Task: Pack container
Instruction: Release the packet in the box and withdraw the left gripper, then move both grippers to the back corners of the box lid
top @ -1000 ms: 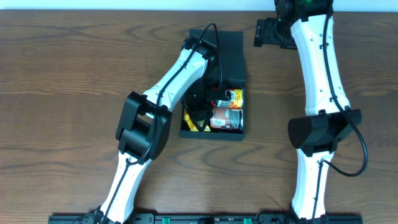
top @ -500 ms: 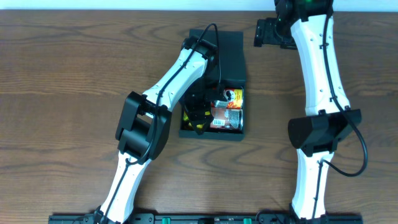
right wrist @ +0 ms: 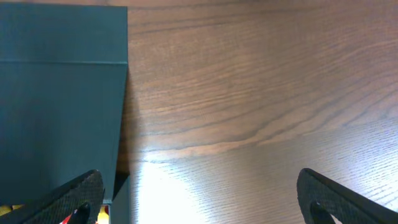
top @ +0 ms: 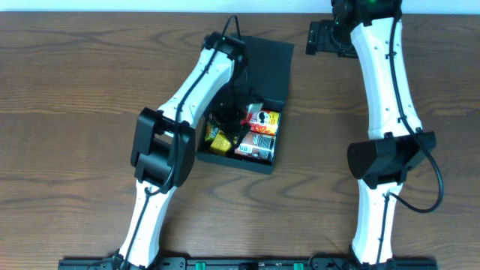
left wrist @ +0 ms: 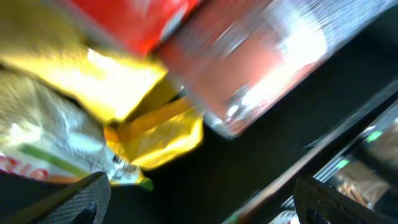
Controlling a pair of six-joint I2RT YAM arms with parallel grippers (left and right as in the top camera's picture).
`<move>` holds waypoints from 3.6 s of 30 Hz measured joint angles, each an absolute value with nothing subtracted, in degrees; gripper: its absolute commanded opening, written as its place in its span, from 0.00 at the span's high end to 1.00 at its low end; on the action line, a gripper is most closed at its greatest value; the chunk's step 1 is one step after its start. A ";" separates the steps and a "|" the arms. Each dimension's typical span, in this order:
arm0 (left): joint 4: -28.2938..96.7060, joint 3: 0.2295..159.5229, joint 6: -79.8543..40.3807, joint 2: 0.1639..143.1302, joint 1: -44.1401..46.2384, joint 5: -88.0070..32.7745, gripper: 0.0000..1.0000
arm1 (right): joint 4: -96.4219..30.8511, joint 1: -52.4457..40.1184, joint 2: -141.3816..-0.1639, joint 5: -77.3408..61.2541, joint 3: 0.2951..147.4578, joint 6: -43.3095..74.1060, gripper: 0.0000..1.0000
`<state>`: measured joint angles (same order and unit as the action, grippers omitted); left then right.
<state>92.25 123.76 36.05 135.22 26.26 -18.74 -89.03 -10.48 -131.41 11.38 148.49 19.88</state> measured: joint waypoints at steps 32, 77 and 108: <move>83.05 120.97 1.02 130.15 3.86 -18.74 0.02 | -93.69 -4.05 -131.41 3.92 129.32 26.57 0.03; 69.60 109.21 -9.21 130.21 11.42 -30.89 0.94 | -63.64 -6.61 -129.14 -31.88 102.45 29.93 0.99; 32.29 109.10 -40.60 141.78 2.09 -45.36 0.94 | -33.80 0.14 -135.81 -31.86 102.50 47.81 0.99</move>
